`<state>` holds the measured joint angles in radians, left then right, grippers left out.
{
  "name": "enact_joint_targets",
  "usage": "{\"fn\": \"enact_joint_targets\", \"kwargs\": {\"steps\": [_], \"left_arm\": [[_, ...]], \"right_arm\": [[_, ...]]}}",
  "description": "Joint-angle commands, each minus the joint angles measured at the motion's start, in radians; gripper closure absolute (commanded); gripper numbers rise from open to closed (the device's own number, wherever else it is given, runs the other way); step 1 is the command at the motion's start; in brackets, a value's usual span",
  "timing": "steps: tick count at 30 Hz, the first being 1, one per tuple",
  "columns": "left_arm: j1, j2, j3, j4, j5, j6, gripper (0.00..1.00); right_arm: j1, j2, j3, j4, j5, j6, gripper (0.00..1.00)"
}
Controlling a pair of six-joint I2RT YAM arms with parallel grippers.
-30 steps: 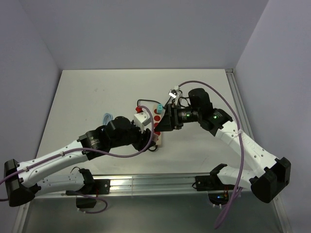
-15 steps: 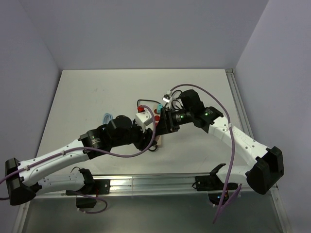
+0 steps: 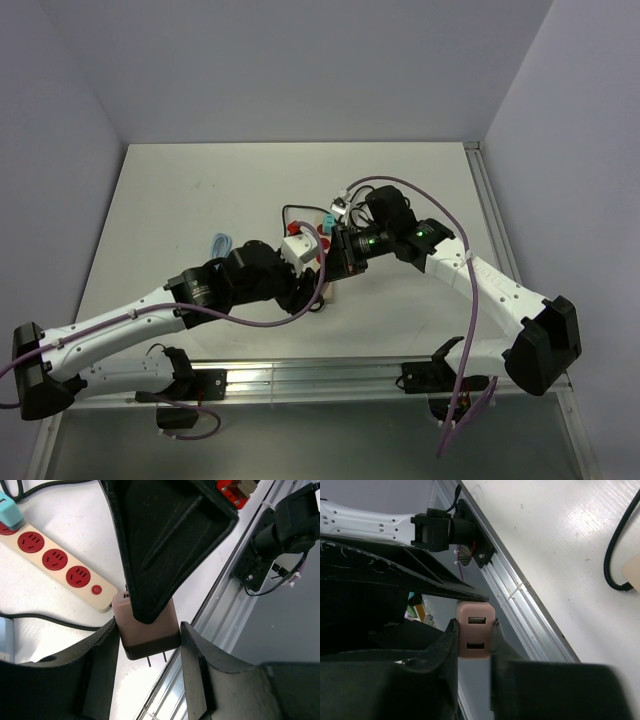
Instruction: Insert the plug
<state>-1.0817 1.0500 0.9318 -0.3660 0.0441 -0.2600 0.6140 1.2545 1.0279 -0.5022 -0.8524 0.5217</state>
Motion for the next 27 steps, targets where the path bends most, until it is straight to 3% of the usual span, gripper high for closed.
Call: {"fn": "enact_joint_targets", "kwargs": {"steps": [1, 4, 7, 13, 17, 19, 20, 22, 27], "left_arm": [[-0.003, -0.036, 0.027, 0.096, -0.039, -0.027, 0.88], [-0.003, -0.062, 0.007, 0.105, -0.147, -0.068, 0.67], [-0.003, -0.082, -0.005, 0.104, -0.239, -0.119, 0.63], [0.02, -0.126, -0.008, 0.004, -0.485, -0.28, 0.4], [0.09, -0.192, -0.03, -0.063, -0.564, -0.375, 0.35], [0.117, -0.237, -0.045, -0.099, -0.602, -0.419, 0.27], [0.123, -0.251, -0.05, -0.106, -0.61, -0.429, 0.27], [0.137, -0.284, -0.067, -0.12, -0.624, -0.453, 0.17], [0.155, -0.294, -0.096, -0.111, -0.57, -0.484, 0.19]], "right_arm": [[0.021, -0.016, 0.005, 0.053, -0.051, 0.0, 1.0], [0.021, -0.053, -0.017, 0.074, 0.05, 0.023, 1.0], [0.023, -0.089, -0.048, 0.131, 0.157, 0.046, 1.0], [0.021, -0.11, -0.077, 0.153, 0.456, 0.051, 1.0], [0.02, -0.101, -0.083, 0.133, 0.725, 0.029, 1.0], [0.02, -0.09, -0.094, 0.139, 0.815, 0.043, 1.0], [0.018, -0.089, -0.103, 0.155, 0.819, 0.046, 1.0], [0.018, -0.058, -0.112, 0.185, 0.837, 0.054, 1.0], [0.023, 0.074, -0.007, 0.128, 0.978, 0.041, 1.0]]}}
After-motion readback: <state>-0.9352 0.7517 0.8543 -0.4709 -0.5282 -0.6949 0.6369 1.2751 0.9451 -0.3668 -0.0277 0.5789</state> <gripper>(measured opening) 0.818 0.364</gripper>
